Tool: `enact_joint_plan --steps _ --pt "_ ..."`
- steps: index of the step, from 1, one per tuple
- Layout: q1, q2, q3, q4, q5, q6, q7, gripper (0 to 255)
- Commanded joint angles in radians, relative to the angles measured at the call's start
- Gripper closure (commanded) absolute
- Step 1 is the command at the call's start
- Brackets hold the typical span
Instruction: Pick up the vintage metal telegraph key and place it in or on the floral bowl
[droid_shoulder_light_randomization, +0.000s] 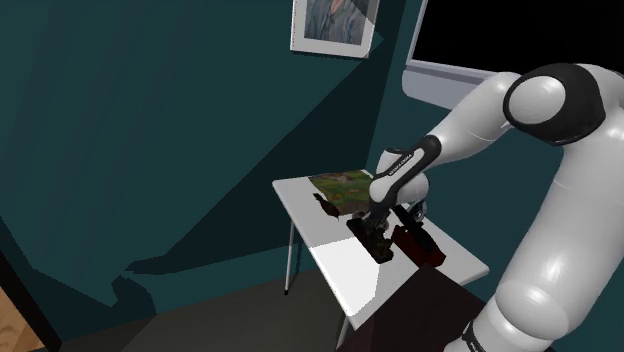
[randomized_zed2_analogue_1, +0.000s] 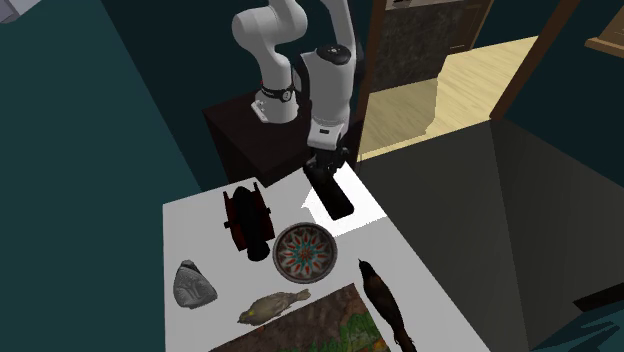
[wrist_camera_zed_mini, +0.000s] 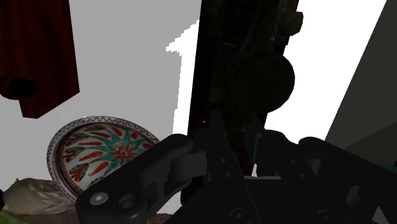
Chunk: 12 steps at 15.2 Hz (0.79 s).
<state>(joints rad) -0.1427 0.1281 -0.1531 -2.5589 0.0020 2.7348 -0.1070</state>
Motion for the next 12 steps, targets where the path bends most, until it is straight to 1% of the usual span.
enact_joint_plan --steps 1,6,7,12 --pt "0.001 -0.031 -0.004 -0.003 -0.010 -0.028 0.006 255" --pt "0.003 -0.102 -0.008 0.002 -0.031 -0.102 0.020 255" --pt "0.003 -0.102 -0.008 0.002 -0.031 -0.103 0.020 255" --pt "-0.050 0.014 -0.038 0.174 0.021 -0.159 -0.105 255"
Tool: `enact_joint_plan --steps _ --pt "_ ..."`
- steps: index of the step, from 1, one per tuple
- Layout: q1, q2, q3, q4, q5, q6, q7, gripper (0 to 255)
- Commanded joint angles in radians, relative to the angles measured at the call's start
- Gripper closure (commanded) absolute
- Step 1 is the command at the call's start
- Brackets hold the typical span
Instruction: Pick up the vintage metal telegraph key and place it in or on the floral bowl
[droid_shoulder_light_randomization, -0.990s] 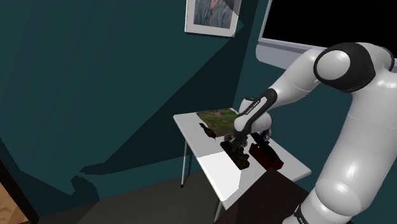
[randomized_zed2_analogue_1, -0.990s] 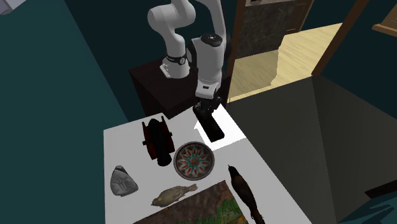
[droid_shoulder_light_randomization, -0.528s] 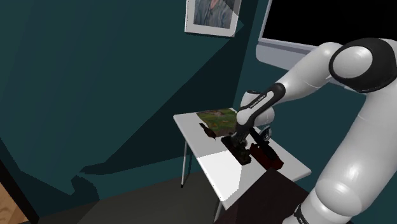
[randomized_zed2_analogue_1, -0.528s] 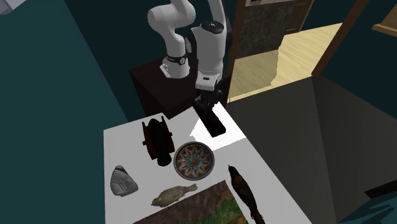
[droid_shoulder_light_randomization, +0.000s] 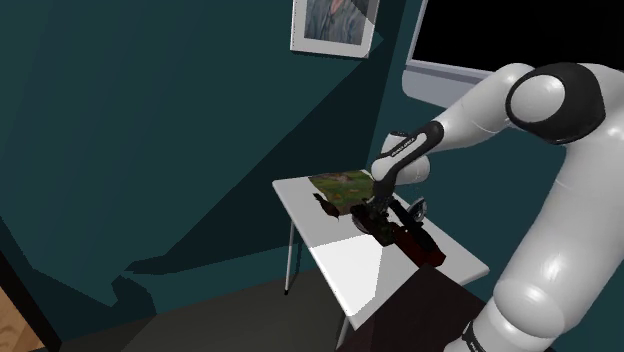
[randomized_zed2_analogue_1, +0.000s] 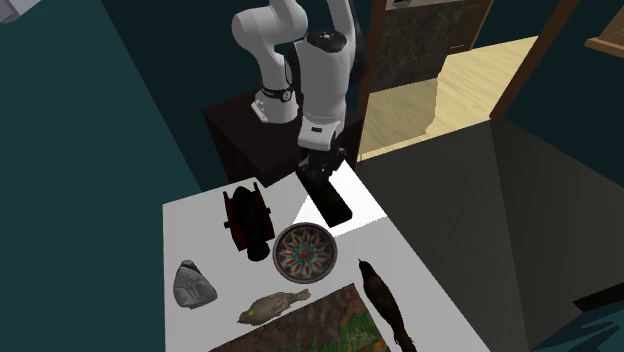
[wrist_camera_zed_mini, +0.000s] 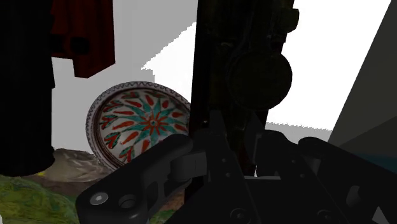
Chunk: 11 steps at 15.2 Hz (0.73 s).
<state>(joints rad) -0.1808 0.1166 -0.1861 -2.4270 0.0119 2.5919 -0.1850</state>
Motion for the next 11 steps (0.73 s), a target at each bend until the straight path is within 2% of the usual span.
enact_joint_plan --steps 1,7,9,11 --pt "-0.023 0.049 -0.009 0.079 0.022 -0.030 -0.050 255" --pt "-0.097 0.203 -0.020 0.320 0.076 -0.122 -0.166 255" --pt "-0.129 0.270 -0.021 0.431 0.094 -0.167 -0.204 255" --pt "-0.132 0.288 -0.017 0.428 0.100 -0.146 -0.208 255"
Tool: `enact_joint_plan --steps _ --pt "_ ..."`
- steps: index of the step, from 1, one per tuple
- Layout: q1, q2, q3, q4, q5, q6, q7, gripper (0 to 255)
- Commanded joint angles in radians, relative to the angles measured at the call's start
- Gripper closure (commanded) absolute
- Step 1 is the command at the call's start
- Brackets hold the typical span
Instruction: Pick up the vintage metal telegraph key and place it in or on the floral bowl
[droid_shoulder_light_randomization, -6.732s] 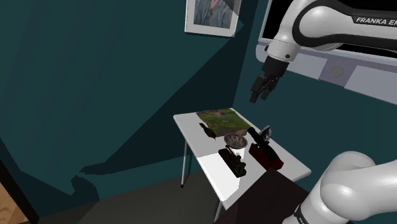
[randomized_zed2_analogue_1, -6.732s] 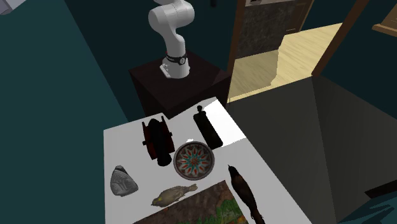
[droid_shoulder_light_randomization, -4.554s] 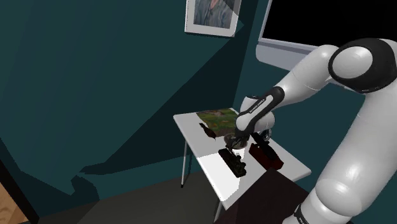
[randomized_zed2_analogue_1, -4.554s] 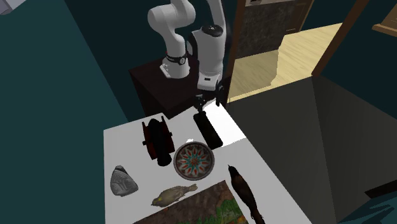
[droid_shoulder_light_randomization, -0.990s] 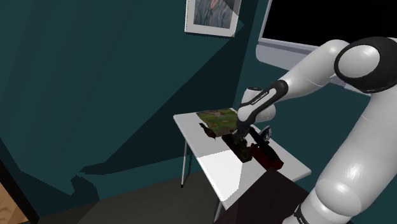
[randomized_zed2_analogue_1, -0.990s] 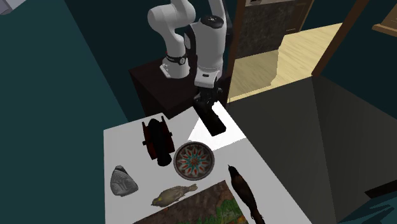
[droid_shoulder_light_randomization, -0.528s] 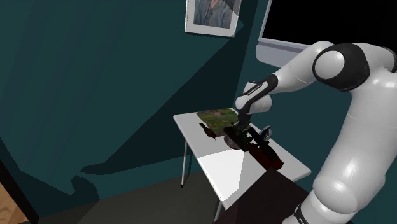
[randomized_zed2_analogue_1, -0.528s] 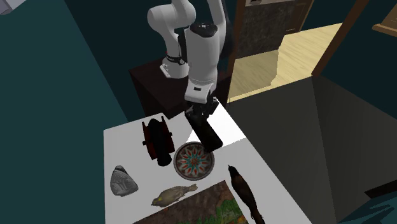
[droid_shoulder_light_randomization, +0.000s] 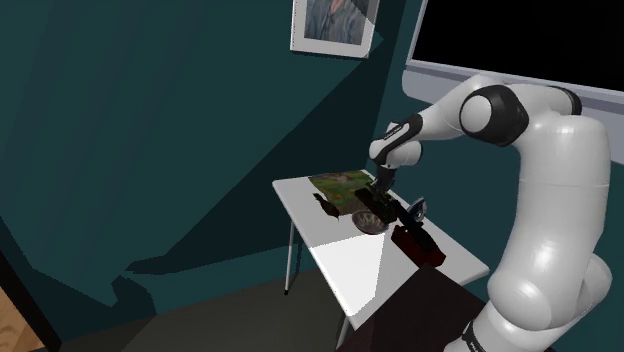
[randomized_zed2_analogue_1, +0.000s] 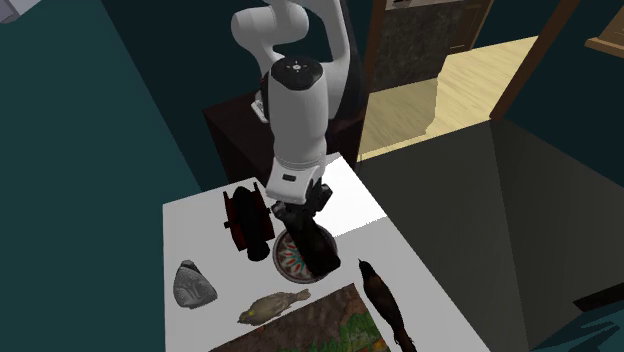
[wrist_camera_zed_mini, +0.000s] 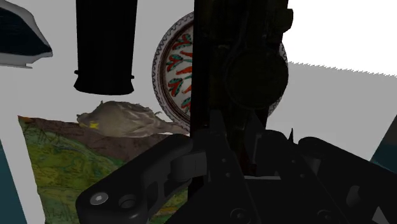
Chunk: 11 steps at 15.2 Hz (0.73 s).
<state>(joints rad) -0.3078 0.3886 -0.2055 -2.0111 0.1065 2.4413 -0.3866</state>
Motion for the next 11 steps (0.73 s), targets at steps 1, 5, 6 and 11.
enact_joint_plan --steps 1,5,6,11 --pt "-0.006 0.026 0.004 0.011 0.008 0.015 -0.008 255" --pt "-0.012 0.065 0.012 0.008 0.020 0.056 -0.016 255" --pt "-0.013 0.075 0.014 0.008 0.023 0.066 -0.018 255" --pt "-0.022 0.127 0.025 0.011 0.038 0.115 -0.028 255"
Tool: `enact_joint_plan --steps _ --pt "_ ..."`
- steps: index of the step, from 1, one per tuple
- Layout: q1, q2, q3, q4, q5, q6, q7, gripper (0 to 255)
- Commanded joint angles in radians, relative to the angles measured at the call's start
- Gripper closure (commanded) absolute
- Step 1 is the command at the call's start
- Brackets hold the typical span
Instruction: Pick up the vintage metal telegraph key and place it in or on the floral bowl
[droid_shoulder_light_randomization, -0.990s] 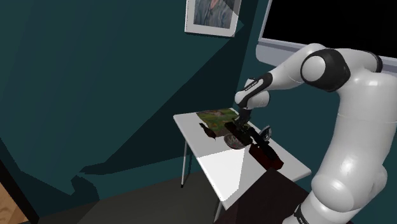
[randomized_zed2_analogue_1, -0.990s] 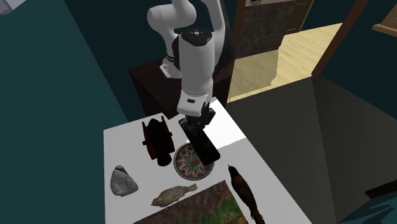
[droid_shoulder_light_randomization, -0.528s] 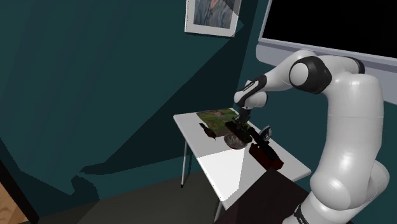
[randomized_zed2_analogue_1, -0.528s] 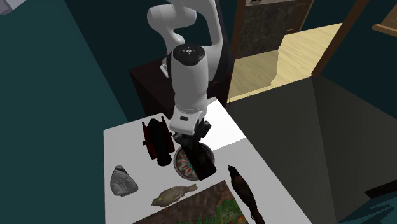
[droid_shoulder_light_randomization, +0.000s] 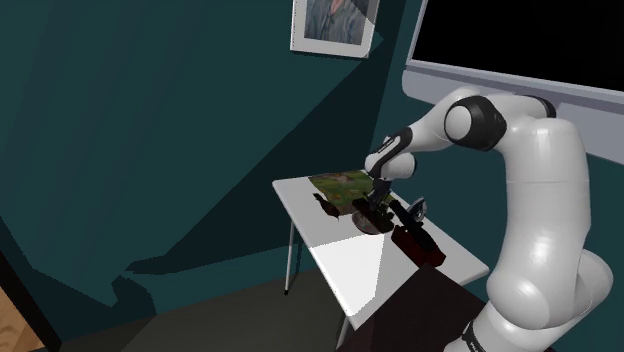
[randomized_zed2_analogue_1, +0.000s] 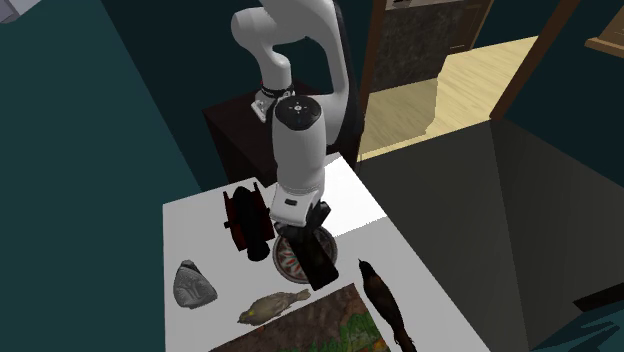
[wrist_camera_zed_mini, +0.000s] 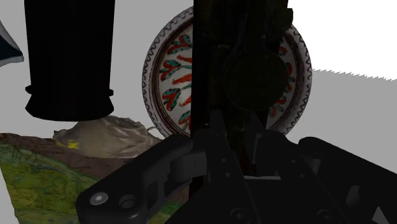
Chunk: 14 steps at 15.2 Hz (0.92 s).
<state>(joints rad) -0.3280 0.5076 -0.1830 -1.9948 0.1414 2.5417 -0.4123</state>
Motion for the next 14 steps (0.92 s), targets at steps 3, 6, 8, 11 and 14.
enact_joint_plan --steps 3,6,8,11,14 --pt "-0.006 0.035 0.008 -0.002 0.011 0.038 -0.007 255" --pt "-0.006 0.035 0.008 -0.002 0.011 0.038 -0.007 255" --pt "-0.006 0.035 0.008 -0.002 0.011 0.038 -0.007 255" --pt "-0.006 0.035 0.009 -0.002 0.011 0.039 -0.007 0" --pt "-0.006 0.036 0.009 -0.002 0.011 0.039 -0.007 0"
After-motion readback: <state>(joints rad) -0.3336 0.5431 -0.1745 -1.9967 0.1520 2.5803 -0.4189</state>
